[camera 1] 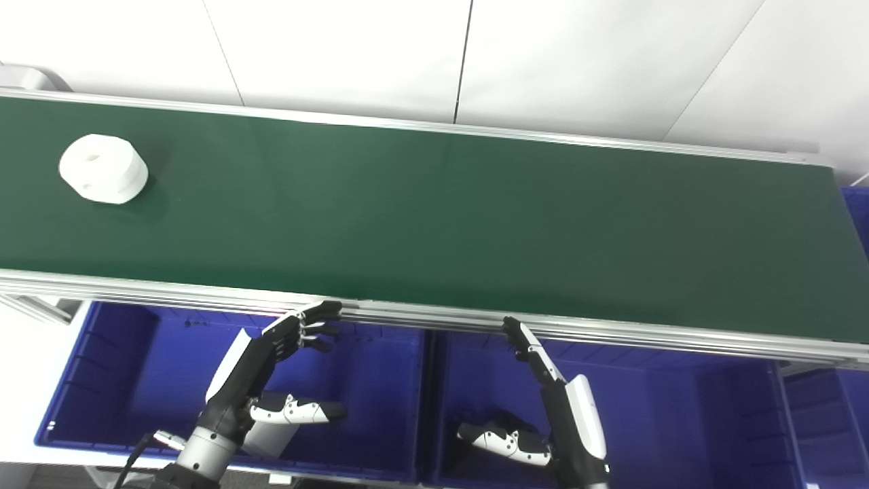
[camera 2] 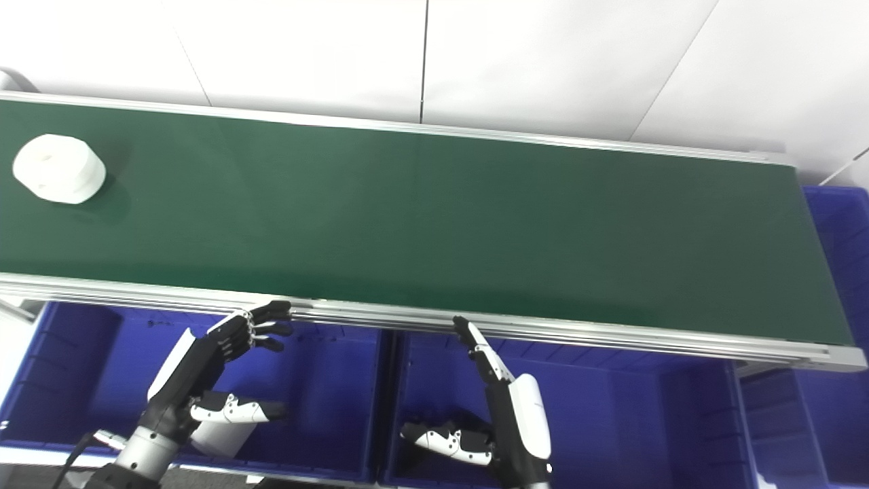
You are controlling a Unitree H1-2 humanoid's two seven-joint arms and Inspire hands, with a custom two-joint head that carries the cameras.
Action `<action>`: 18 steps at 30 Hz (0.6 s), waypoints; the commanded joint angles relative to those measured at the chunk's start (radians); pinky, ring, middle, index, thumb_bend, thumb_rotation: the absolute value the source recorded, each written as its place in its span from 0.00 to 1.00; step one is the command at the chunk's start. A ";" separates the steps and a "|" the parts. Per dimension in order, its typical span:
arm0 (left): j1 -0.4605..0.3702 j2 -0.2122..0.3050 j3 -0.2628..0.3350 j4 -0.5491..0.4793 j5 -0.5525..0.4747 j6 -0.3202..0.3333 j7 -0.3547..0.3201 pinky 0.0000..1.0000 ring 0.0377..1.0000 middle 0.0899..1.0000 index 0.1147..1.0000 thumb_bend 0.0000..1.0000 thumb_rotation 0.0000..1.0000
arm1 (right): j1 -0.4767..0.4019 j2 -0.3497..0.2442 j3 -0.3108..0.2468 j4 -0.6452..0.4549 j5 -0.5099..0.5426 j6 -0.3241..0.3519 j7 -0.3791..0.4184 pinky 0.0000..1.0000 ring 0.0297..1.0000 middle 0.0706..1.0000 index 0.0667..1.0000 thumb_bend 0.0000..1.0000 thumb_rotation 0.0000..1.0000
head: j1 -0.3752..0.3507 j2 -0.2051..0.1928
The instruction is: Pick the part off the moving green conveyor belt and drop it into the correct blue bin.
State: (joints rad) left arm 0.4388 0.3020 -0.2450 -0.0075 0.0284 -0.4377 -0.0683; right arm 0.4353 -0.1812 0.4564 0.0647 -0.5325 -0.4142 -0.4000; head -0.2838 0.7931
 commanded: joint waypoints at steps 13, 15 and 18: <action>0.005 -0.008 -0.007 0.002 0.015 -0.032 0.007 0.64 0.71 0.76 0.76 0.81 0.30 | -0.009 -0.039 0.031 0.002 0.023 -0.056 -0.048 0.79 0.84 0.86 0.90 0.83 0.40 | 0.082 -0.019; 0.001 -0.004 -0.018 0.003 0.033 -0.032 0.023 0.63 0.71 0.76 0.76 0.81 0.29 | -0.012 -0.046 0.037 0.008 0.026 -0.055 -0.058 0.79 0.83 0.85 0.90 0.83 0.40 | 0.088 -0.021; -0.003 0.001 -0.030 0.005 0.041 -0.032 0.038 0.63 0.71 0.76 0.75 0.82 0.29 | -0.016 -0.053 0.045 0.013 0.030 -0.055 -0.071 0.79 0.83 0.85 0.90 0.82 0.41 | 0.091 -0.026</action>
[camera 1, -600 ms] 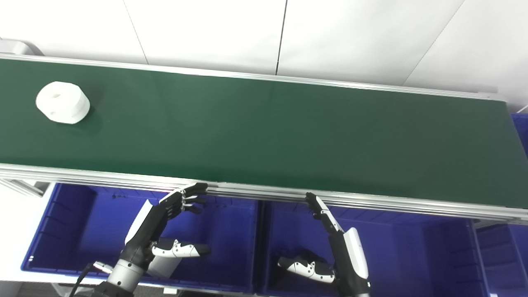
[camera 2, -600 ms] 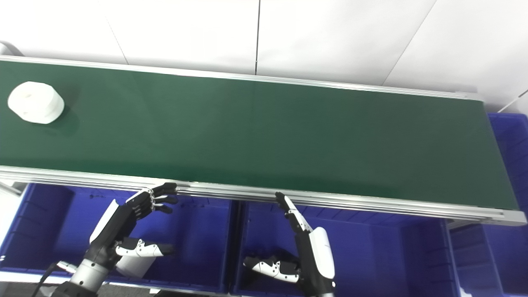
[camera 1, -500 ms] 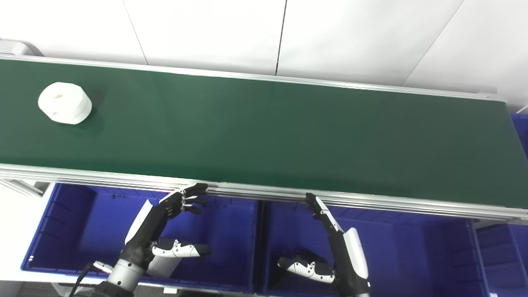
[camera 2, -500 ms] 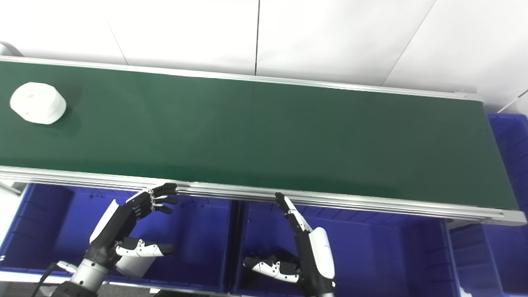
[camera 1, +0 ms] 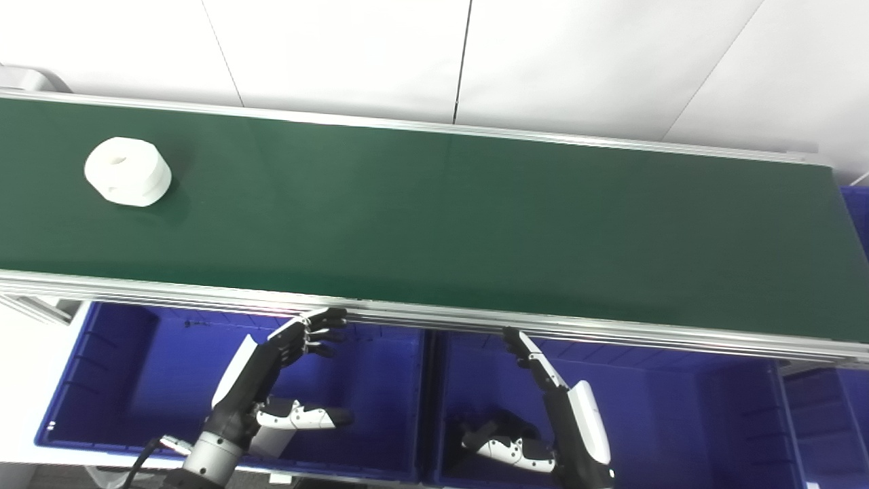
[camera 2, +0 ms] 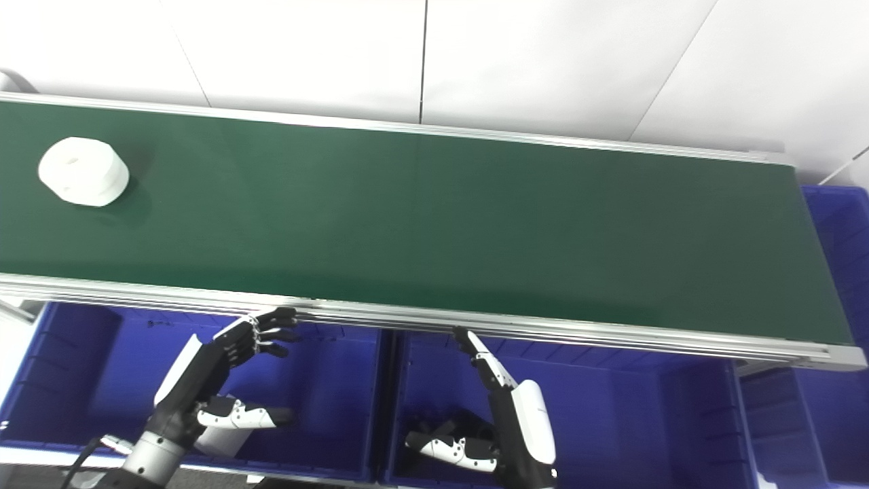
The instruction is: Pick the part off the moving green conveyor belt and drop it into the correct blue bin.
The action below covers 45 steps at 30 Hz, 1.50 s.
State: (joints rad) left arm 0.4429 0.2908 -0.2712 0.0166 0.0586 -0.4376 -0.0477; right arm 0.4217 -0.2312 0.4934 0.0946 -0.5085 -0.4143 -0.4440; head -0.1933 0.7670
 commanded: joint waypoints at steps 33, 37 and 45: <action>-0.143 0.169 -0.410 0.113 0.124 -0.032 0.498 0.58 0.64 0.67 0.65 0.85 0.22 | -0.103 -0.114 0.230 0.168 0.068 -0.056 -0.295 0.77 0.81 0.82 0.89 0.85 0.38 | 0.337 -0.304; -0.155 0.184 -0.438 0.116 0.113 -0.032 0.522 0.58 0.64 0.67 0.65 0.85 0.22 | -0.109 -0.112 0.235 0.179 0.069 -0.056 -0.304 0.76 0.81 0.82 0.88 0.86 0.38 | 0.337 -0.309; -0.161 0.196 -0.460 0.099 0.117 -0.032 0.565 0.56 0.63 0.66 0.63 0.87 0.23 | -0.114 -0.112 0.240 0.182 0.067 -0.056 -0.310 0.75 0.80 0.81 0.88 0.86 0.38 | 0.338 -0.308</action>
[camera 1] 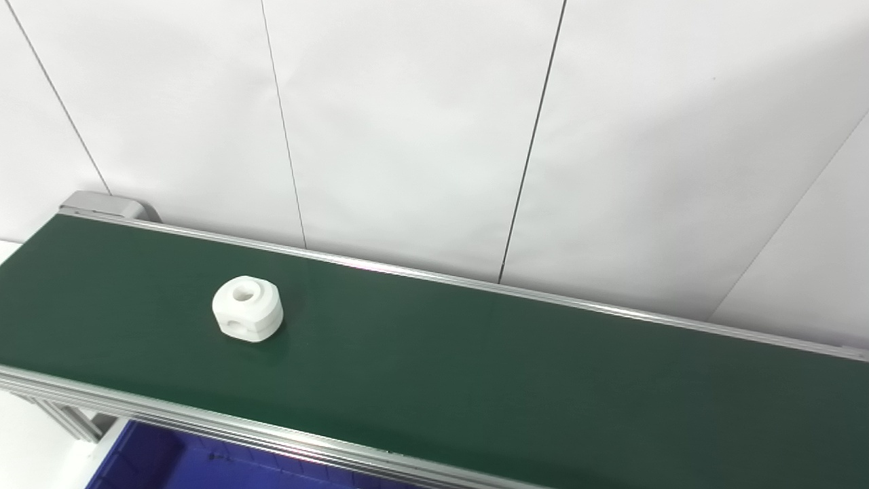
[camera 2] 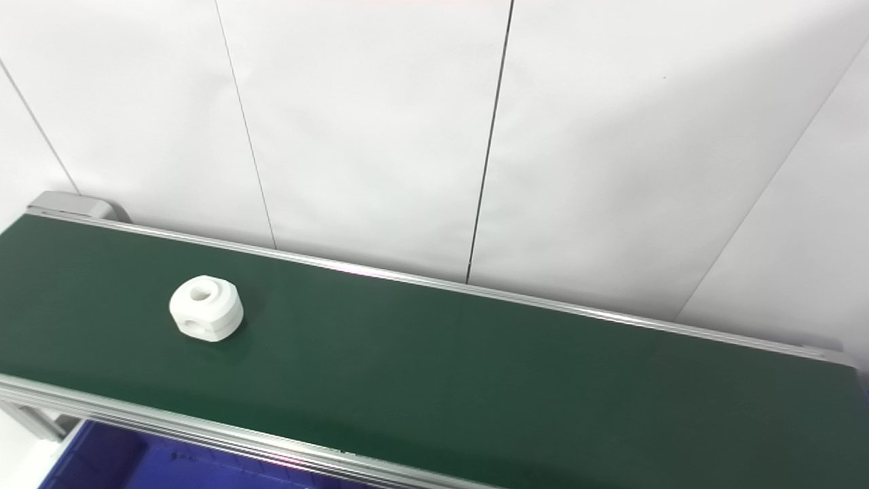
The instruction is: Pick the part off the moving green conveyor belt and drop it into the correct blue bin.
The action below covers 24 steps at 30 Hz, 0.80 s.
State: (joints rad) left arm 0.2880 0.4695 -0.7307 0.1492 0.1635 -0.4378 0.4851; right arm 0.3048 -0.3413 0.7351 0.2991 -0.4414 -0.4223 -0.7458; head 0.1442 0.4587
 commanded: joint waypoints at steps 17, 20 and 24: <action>-0.044 0.040 0.219 -0.411 -0.119 -0.032 -0.138 0.56 0.62 0.66 0.64 0.86 0.18 | -0.032 -0.003 0.023 0.000 0.003 -0.048 -0.045 0.77 0.81 0.82 0.89 0.85 0.40 | -0.027 0.038; -0.075 0.033 0.263 -0.417 -0.073 -0.032 -0.149 0.57 0.63 0.66 0.63 0.87 0.20 | -0.040 -0.008 0.034 0.001 0.000 -0.048 -0.059 0.76 0.80 0.80 0.88 0.85 0.40 | -0.035 0.052; -0.107 0.022 0.307 -0.402 -0.056 -0.032 -0.183 0.57 0.63 0.66 0.64 0.90 0.24 | -0.046 -0.012 0.045 0.000 -0.014 -0.048 -0.081 0.76 0.79 0.81 0.88 0.85 0.40 | -0.059 0.067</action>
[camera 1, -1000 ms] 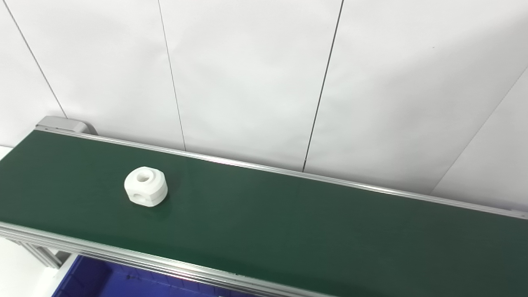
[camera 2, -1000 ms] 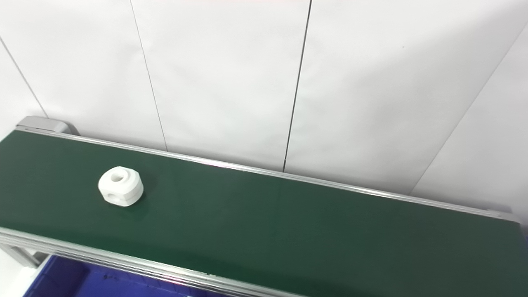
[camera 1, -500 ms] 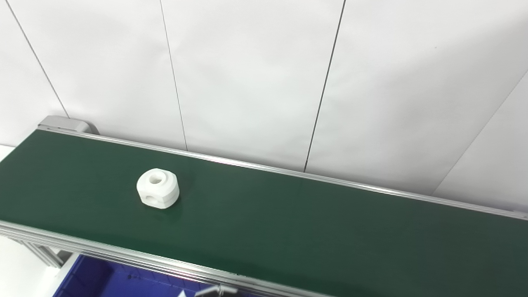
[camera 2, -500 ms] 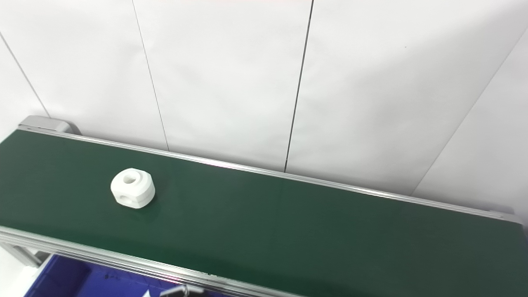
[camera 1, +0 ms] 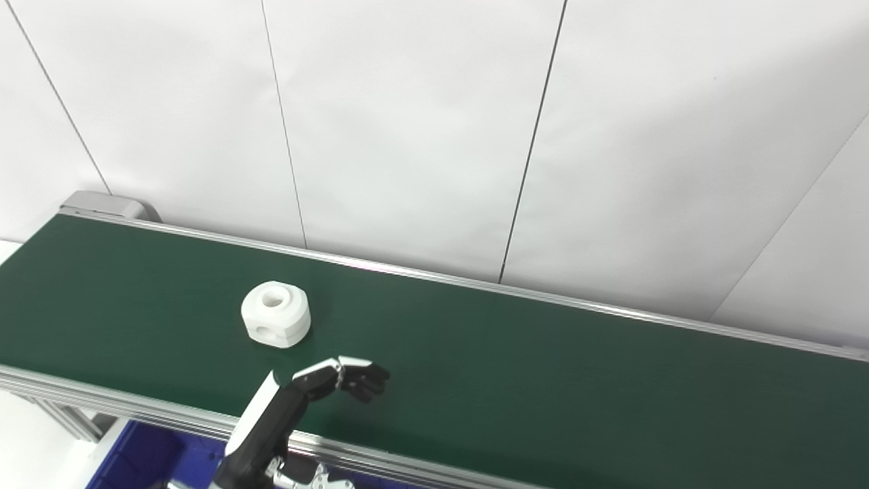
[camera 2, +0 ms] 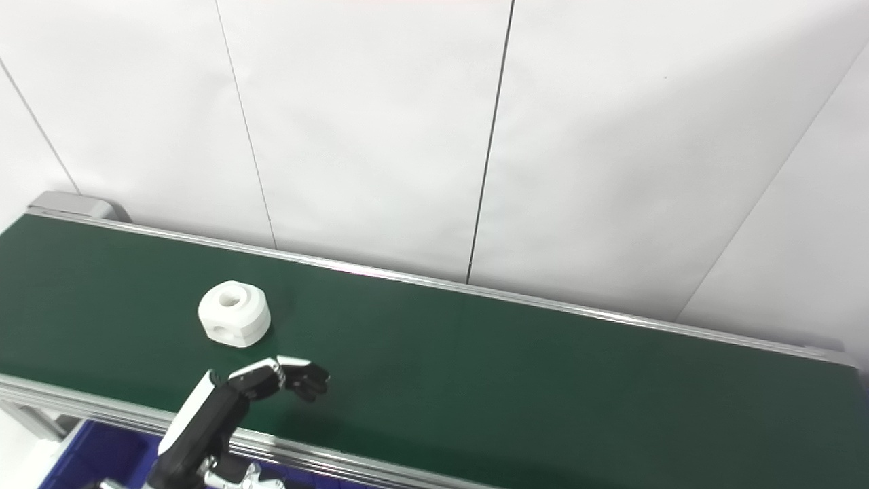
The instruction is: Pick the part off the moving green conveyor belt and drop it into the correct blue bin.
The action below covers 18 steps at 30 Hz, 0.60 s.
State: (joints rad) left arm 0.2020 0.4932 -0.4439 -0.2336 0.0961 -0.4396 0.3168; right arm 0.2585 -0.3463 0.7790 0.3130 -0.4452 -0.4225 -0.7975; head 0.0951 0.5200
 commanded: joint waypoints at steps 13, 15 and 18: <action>-0.192 -0.095 0.096 0.095 0.066 -0.030 -0.164 0.70 0.76 0.77 0.75 0.85 0.30 | 0.003 -0.017 -0.016 -0.057 0.004 -0.047 0.004 0.77 0.79 0.81 0.88 0.85 0.39 | -0.070 0.079; -0.224 -0.101 0.111 0.113 0.086 -0.029 -0.195 0.72 0.78 0.79 0.76 0.84 0.29 | 0.002 -0.020 -0.017 -0.064 0.002 -0.047 0.000 0.77 0.79 0.81 0.88 0.86 0.38 | -0.067 0.095; -0.271 -0.107 0.138 0.143 0.103 -0.026 -0.239 0.75 0.79 0.80 0.77 0.83 0.27 | 0.001 -0.023 -0.023 -0.076 0.003 -0.047 0.006 0.77 0.79 0.81 0.88 0.86 0.36 | -0.058 0.120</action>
State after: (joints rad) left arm -0.0264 0.3805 -0.3296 -0.0796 0.1872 -0.4395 0.0966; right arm 0.2599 -0.3614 0.7641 0.2717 -0.4403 -0.4226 -0.7934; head 0.0337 0.6304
